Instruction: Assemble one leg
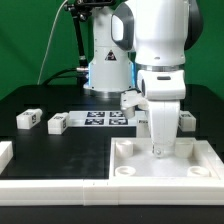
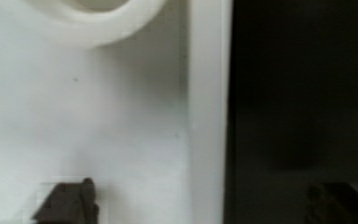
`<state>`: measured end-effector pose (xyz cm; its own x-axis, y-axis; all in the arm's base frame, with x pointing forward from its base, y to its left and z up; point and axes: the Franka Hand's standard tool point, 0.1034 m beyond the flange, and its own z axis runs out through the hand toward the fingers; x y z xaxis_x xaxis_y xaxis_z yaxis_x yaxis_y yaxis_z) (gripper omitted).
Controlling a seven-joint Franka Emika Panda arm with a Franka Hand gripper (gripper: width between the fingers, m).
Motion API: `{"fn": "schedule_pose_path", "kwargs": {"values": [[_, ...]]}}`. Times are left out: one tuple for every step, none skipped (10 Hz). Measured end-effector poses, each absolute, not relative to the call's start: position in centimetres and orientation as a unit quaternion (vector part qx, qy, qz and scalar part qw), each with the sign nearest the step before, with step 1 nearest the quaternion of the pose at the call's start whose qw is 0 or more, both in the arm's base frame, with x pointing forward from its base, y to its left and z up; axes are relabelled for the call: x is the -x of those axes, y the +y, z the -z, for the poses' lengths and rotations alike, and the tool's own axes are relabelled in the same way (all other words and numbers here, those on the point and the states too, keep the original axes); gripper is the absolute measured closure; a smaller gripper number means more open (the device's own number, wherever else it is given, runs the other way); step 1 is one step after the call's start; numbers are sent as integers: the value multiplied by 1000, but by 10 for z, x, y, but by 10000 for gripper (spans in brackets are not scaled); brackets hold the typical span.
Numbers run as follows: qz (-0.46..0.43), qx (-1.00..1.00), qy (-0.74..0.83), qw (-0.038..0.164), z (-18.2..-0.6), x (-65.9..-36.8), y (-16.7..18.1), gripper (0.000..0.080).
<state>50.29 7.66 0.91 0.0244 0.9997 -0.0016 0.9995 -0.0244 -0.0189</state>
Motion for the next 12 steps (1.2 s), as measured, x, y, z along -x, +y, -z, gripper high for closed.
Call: {"fn": "schedule_pose_path", "kwargs": {"values": [[-7, 716, -698, 6, -9, -503, 77, 179], [-7, 716, -698, 6, -9, -503, 77, 155], [-7, 716, -698, 6, -9, -503, 76, 151], [-7, 716, -698, 6, -9, -503, 76, 151], [-7, 716, -698, 6, -9, -503, 76, 150], [-7, 725, -689, 4, -14, -500, 78, 150], [-6, 733, -680, 1, -25, -492, 80, 150], [-5, 744, -668, -2, -35, -483, 83, 150], [-4, 753, -658, -5, -44, -473, 87, 150], [-5, 758, -652, -6, -48, -466, 88, 150], [-6, 761, -649, -6, -47, -466, 87, 150], [-6, 762, -647, -5, -46, -466, 87, 150]]}}
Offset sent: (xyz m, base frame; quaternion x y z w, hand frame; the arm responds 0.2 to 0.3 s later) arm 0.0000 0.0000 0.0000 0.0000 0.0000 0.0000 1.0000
